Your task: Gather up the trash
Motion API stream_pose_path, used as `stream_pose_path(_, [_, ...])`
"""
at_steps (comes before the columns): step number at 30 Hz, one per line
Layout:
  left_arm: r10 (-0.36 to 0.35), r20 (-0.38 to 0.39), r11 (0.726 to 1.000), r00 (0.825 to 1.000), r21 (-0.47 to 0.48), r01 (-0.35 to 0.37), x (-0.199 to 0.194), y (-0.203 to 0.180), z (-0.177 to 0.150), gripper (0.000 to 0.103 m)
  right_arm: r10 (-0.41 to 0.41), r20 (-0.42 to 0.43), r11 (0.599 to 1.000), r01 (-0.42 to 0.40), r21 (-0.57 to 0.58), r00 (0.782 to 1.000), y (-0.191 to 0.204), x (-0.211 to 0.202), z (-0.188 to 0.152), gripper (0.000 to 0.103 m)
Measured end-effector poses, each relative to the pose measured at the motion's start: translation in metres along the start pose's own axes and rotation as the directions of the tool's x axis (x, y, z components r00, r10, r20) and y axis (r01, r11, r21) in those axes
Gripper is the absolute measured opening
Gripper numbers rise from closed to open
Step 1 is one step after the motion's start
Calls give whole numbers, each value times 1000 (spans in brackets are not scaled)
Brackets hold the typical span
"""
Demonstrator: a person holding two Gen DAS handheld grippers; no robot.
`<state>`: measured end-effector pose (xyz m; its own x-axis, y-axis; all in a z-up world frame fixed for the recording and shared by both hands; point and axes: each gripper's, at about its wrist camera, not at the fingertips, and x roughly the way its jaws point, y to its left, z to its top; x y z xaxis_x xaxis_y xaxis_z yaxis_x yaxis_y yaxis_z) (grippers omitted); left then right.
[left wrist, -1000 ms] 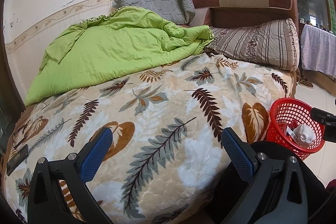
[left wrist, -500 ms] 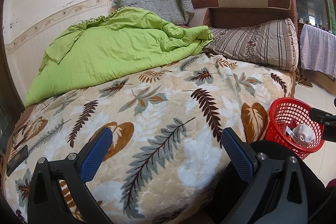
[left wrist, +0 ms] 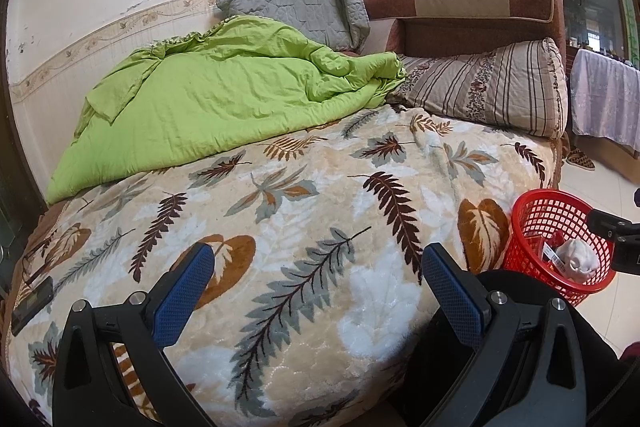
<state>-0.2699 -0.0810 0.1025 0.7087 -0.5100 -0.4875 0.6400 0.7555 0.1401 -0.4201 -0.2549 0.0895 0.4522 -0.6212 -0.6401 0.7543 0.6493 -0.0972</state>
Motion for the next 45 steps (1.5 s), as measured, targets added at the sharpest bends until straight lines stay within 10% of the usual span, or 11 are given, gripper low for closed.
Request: stream_pose_path(45, [-6,-26,999,1000,-40,5,6,8,-2,103,19,12,1000,-19,-17,1000,17,1,4,102])
